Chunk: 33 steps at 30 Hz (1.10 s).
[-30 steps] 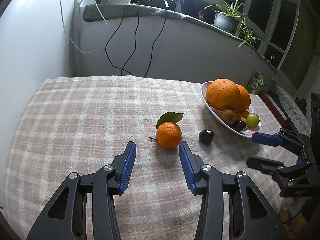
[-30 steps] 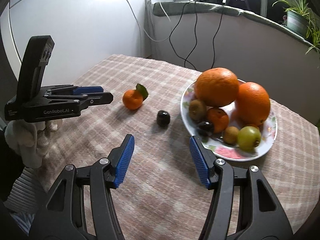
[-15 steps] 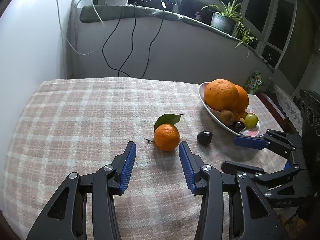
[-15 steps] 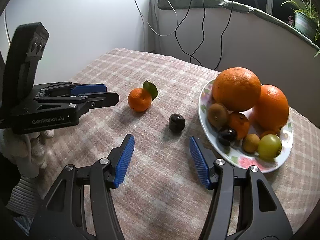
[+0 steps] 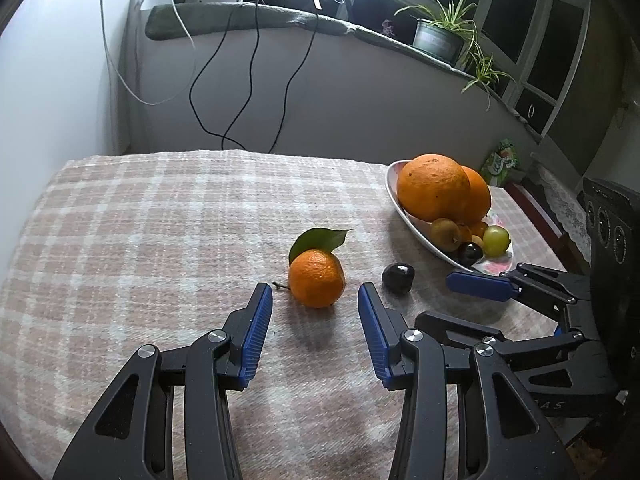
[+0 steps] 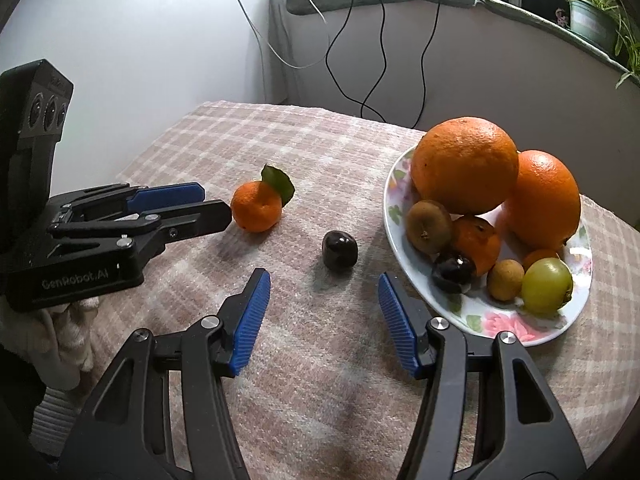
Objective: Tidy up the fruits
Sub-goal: 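Grasp the leafy tangerine with the left tool while the right tool grasps the dark plum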
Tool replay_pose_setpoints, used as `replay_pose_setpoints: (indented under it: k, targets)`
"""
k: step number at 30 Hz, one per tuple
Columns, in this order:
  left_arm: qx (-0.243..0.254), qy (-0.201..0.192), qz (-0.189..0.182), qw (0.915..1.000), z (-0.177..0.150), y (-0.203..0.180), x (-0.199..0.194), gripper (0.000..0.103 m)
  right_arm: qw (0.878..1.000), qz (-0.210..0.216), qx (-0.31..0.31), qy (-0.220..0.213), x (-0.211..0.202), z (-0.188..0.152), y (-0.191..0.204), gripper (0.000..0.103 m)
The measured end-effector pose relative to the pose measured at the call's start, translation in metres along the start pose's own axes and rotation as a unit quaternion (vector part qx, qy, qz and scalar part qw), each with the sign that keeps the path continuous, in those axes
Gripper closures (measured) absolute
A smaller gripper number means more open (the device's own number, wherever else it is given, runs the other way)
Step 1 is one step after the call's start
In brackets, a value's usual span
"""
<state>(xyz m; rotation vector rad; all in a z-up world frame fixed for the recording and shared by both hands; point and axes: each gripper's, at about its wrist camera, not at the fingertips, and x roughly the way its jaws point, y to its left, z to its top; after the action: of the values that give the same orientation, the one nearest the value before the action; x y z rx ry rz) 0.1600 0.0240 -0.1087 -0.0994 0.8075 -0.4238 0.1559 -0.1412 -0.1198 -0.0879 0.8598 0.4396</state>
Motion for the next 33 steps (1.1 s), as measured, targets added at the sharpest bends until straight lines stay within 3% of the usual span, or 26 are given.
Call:
replay_pose_setpoints:
  k: [10,12,33]
  targets:
    - [-0.007,0.005,-0.008,0.9999,0.002,0.002,0.007,0.06,1.0,-0.011,0.004,0.003,0.008,0.004,0.006,0.056]
    - [-0.01,0.006,-0.009,0.9999,0.002,0.003,0.008,0.06,1.0,-0.014,0.008,0.007,0.011,0.004,0.006,0.062]
    - [-0.001,0.023,-0.019,0.9995,0.012,0.006,0.029,0.06,0.999,-0.026,0.027,0.009,0.023,0.012,0.001,0.062]
